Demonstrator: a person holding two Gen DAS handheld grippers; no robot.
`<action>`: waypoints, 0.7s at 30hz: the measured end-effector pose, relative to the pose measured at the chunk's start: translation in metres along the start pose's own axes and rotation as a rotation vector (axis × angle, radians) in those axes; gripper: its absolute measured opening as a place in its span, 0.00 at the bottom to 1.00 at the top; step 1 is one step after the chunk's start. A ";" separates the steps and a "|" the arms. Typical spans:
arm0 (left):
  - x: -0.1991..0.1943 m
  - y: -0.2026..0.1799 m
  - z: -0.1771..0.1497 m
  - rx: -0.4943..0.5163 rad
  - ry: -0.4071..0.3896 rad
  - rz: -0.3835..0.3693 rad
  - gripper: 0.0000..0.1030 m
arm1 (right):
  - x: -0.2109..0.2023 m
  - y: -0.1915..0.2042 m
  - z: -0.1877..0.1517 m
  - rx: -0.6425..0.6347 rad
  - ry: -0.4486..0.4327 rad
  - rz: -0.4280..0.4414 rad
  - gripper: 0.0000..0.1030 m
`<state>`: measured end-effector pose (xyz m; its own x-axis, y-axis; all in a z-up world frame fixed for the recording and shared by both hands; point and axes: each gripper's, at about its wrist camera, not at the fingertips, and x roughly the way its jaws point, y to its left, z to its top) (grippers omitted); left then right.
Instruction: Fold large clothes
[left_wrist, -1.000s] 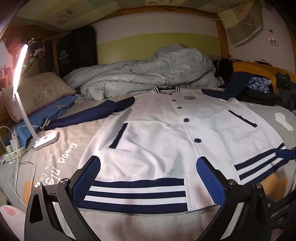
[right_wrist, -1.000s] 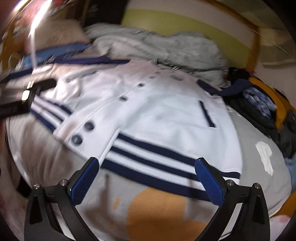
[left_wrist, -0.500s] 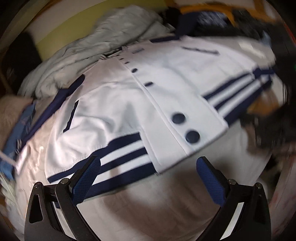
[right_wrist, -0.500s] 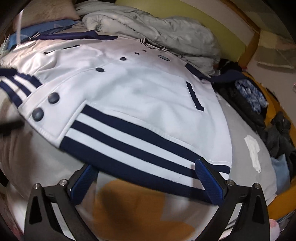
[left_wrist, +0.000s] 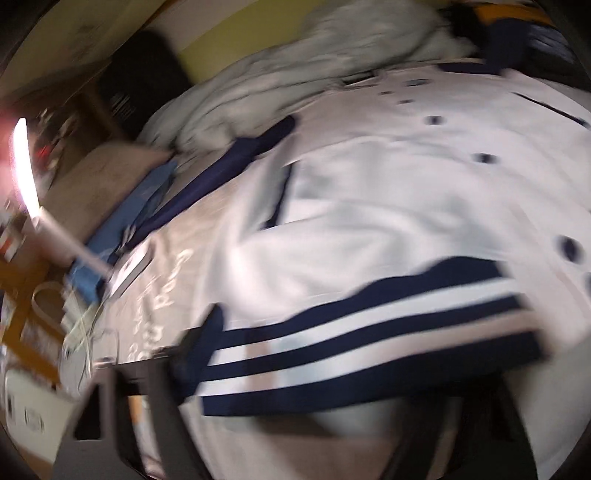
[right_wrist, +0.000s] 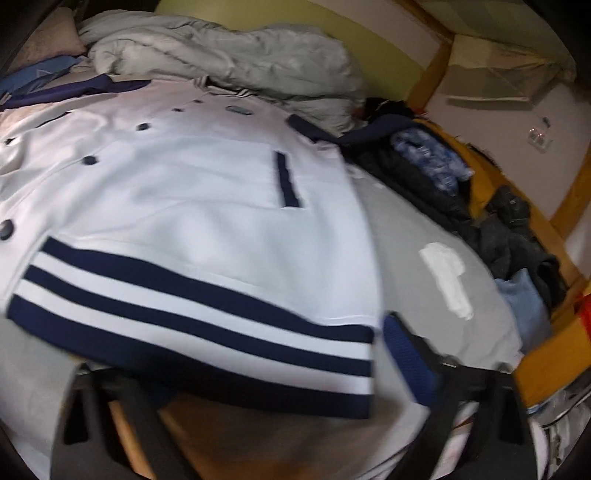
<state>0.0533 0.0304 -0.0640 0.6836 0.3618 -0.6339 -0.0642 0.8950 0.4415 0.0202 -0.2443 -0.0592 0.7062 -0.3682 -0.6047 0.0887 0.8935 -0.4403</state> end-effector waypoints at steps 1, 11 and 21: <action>0.003 0.010 0.001 -0.036 0.015 0.000 0.43 | -0.001 -0.003 0.001 0.002 -0.009 0.006 0.61; -0.014 0.060 0.078 -0.114 -0.071 -0.107 0.25 | -0.022 -0.026 0.063 -0.005 -0.131 0.081 0.22; 0.089 0.030 0.146 -0.019 0.099 -0.104 0.27 | 0.082 -0.024 0.131 0.004 0.053 0.161 0.22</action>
<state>0.2186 0.0511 -0.0149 0.6122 0.2896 -0.7357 -0.0112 0.9336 0.3582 0.1686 -0.2621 -0.0114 0.6734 -0.2327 -0.7017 -0.0201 0.9431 -0.3320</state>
